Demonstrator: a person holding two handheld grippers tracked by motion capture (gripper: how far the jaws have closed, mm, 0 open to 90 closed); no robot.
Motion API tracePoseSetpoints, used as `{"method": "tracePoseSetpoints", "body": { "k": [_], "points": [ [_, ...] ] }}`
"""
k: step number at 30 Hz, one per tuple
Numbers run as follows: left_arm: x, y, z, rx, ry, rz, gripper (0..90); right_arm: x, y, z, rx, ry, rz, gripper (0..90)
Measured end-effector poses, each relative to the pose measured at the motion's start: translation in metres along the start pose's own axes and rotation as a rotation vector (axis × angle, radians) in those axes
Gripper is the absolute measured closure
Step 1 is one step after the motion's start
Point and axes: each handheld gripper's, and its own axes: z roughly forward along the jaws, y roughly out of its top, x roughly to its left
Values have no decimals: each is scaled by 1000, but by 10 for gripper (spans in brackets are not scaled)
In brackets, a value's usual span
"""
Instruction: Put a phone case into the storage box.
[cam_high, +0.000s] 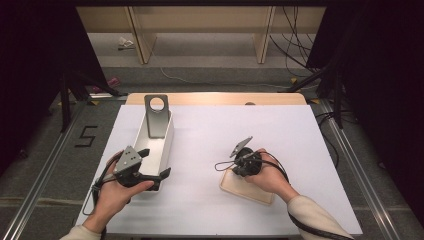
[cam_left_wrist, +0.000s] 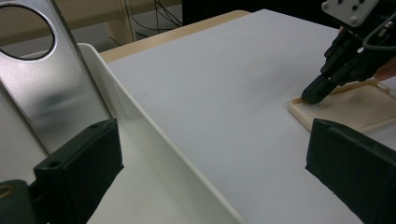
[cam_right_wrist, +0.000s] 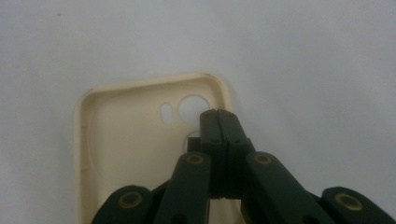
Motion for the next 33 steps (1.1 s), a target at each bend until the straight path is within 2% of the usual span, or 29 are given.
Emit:
{"method": "tracePoseSetpoints", "body": {
  "k": [7, 12, 16, 18, 25, 33],
  "points": [
    [0, -1, 0, 2, -1, -2, 32, -16, -2, 0, -7, -30, 46, 900],
    [0, -1, 0, 2, -1, 2, 32, -31, -8, -3, 3, -65, 107, 900],
    [0, -1, 0, 3, 0, 3, 32, -41, -14, -7, 16, -93, 152, 900],
    [0, -1, 0, 3, 1, 4, 33, -45, -17, -9, 22, -95, 164, 900],
    [1, -2, -2, 7, 6, 8, 34, -64, -36, -20, 41, -112, 253, 900],
    [1, -2, -2, 6, 10, 8, 34, -71, -54, -30, 67, -131, 285, 900]
  ]
}}
